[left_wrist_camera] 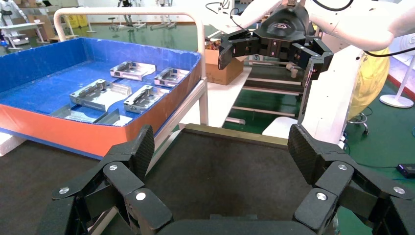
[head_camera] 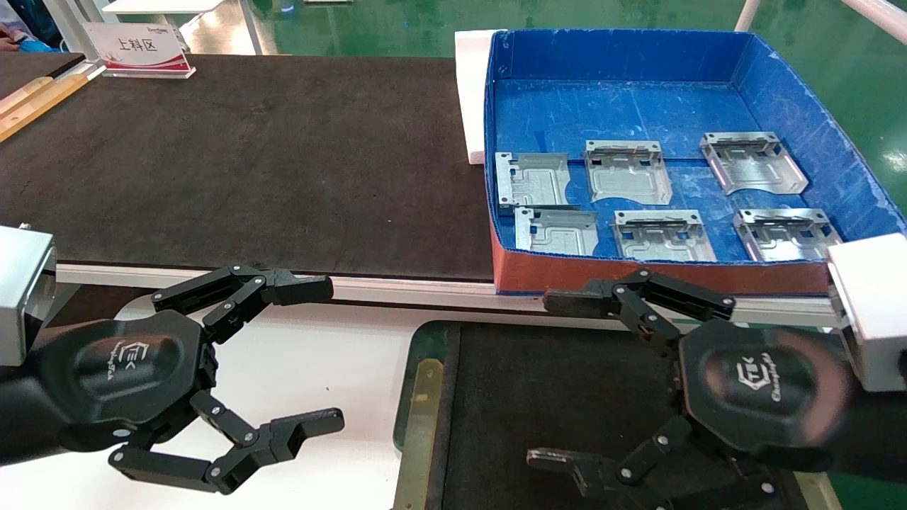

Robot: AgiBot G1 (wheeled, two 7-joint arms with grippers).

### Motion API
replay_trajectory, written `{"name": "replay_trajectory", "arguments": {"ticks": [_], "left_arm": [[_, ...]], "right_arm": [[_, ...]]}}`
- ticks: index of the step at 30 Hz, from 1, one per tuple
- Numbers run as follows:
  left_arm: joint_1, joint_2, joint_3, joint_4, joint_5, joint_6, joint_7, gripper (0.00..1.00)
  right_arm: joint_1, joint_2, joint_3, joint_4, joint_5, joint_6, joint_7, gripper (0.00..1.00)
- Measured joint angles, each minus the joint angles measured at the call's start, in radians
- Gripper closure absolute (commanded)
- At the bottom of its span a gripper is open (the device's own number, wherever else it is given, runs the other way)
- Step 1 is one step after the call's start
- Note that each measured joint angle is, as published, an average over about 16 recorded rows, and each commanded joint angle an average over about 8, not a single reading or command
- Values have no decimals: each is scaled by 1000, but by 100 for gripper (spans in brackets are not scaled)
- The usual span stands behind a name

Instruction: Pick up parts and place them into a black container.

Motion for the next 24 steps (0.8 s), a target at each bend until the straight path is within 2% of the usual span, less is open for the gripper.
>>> {"name": "replay_trajectory", "arguments": {"ticks": [2,4,5,24], "left_arm": [[0,0,0,0,0,0,0,83],[0,0,0,0,0,0,0,88],[0,0,0,0,0,0,0,100],[0,0,0,0,0,0,0,100]], "right_arm": [[0,0,0,0,0,0,0,0],[0,0,0,0,0,0,0,0],[0,0,0,0,0,0,0,0],[0,0,0,0,0,0,0,0]]}}
